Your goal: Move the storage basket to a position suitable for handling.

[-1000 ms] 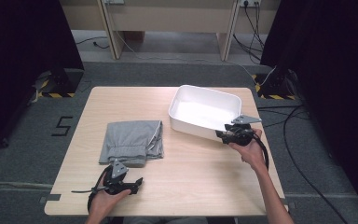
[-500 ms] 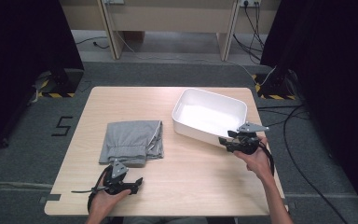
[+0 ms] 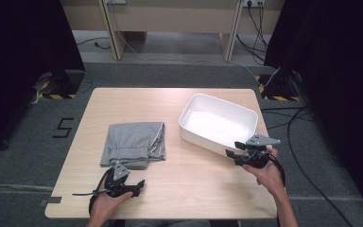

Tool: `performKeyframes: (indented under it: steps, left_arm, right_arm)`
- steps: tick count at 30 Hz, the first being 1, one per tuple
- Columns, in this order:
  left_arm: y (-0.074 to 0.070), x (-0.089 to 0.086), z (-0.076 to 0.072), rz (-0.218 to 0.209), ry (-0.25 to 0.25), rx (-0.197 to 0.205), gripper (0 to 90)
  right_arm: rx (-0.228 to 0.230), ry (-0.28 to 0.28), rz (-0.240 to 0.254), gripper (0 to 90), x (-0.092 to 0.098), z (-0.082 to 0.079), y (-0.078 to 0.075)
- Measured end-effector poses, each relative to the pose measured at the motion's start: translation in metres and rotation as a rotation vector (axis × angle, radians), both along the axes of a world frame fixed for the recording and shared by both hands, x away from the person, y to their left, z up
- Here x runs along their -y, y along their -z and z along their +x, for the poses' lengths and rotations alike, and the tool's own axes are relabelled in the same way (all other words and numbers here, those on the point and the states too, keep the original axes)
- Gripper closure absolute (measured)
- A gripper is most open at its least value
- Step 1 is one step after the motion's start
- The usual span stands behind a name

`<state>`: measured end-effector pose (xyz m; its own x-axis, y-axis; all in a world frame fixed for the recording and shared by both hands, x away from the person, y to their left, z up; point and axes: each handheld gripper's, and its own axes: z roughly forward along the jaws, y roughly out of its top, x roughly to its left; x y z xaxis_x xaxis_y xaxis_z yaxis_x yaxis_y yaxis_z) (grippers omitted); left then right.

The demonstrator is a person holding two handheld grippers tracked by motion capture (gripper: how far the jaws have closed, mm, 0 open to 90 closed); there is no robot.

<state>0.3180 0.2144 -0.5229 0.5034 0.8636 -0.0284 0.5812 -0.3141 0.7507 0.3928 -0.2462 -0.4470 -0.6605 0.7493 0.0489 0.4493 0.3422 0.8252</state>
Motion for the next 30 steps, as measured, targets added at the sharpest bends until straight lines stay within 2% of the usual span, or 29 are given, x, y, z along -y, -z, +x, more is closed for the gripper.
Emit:
performKeyframes:
  steps: [8,15,18,22,25,30]
  left_arm:
    - [0.0,0.0,0.0,0.0,0.0,0.0,15.1]
    - [0.0,0.001,0.0,0.0,0.007,0.001,15.9]
    - [-0.002,0.006,0.003,-0.022,0.025,0.0,18.8]
    - [-0.013,0.018,0.01,-0.026,0.052,0.02,18.9]
    - [-0.02,0.029,0.017,-0.008,0.077,0.029,19.0]
    - [-0.034,0.044,0.032,-0.013,0.114,0.026,19.2]
  right_arm:
    - [0.004,-0.031,-0.022,46.1,0.003,-0.011,-0.001]
    - [-0.016,-0.058,0.007,47.2,0.006,-0.02,-0.001]
    - [-0.02,-0.062,0.015,47.4,0.008,-0.022,-0.001]
    - [-0.03,-0.053,0.026,45.4,0.009,-0.025,-0.001]
    - [-0.031,-0.033,0.025,38.4,0.008,-0.026,-0.001]
    - [0.006,0.016,0.052,37.5,0.012,-0.034,-0.007]
